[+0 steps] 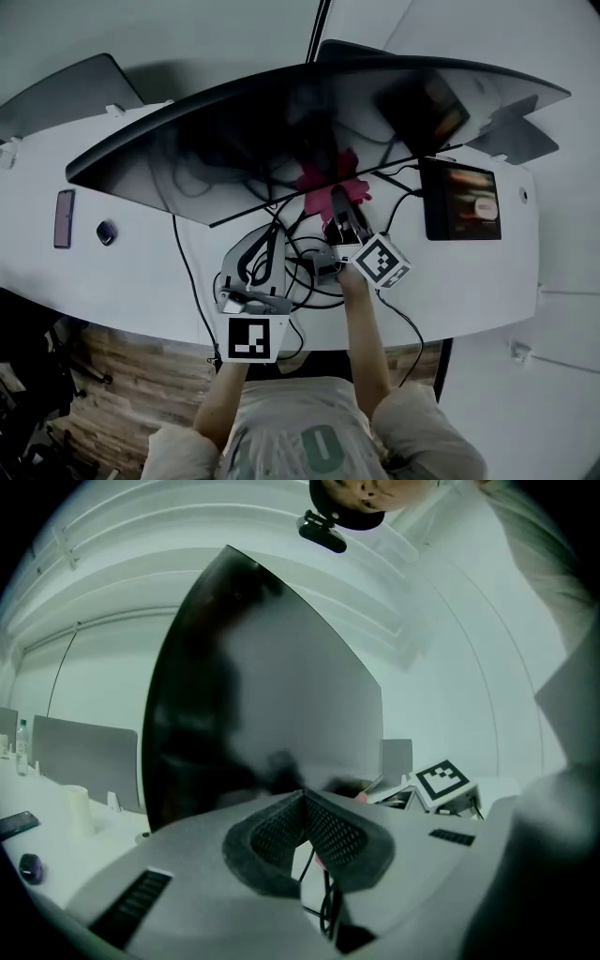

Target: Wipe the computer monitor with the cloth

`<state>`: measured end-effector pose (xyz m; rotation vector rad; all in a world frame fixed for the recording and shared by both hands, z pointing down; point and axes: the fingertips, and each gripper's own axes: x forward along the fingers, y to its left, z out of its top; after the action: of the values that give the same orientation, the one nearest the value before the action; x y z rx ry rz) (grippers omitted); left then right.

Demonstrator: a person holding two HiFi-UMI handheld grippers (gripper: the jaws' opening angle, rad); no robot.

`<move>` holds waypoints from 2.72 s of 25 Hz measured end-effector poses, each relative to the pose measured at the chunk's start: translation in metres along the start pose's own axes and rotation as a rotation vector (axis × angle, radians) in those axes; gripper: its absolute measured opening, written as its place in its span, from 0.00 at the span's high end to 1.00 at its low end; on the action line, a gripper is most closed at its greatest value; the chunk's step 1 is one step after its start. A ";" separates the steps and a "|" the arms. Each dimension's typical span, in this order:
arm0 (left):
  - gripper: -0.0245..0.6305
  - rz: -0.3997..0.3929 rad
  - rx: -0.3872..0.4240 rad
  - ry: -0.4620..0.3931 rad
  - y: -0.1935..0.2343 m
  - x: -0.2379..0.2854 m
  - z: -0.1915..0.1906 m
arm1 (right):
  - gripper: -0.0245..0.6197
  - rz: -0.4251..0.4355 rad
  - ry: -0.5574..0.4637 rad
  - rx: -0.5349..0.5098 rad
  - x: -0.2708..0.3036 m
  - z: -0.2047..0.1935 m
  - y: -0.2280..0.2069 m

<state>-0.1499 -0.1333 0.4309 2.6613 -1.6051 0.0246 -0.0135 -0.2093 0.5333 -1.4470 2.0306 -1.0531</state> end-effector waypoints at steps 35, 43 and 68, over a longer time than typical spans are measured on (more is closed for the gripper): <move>0.94 0.108 0.095 -0.026 0.139 -0.133 0.014 | 0.88 0.162 0.027 0.210 0.015 -0.181 0.147; 0.94 0.141 0.107 -0.048 0.149 -0.137 0.016 | 0.88 0.177 0.041 0.199 0.015 -0.193 0.152; 0.94 0.226 0.032 -0.013 0.190 -0.143 0.057 | 0.88 0.045 0.202 -0.096 0.030 -0.200 0.194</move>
<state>-0.3846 -0.0979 0.3731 2.4924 -1.9162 0.0401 -0.2836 -0.1381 0.5078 -1.3827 2.2722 -1.1377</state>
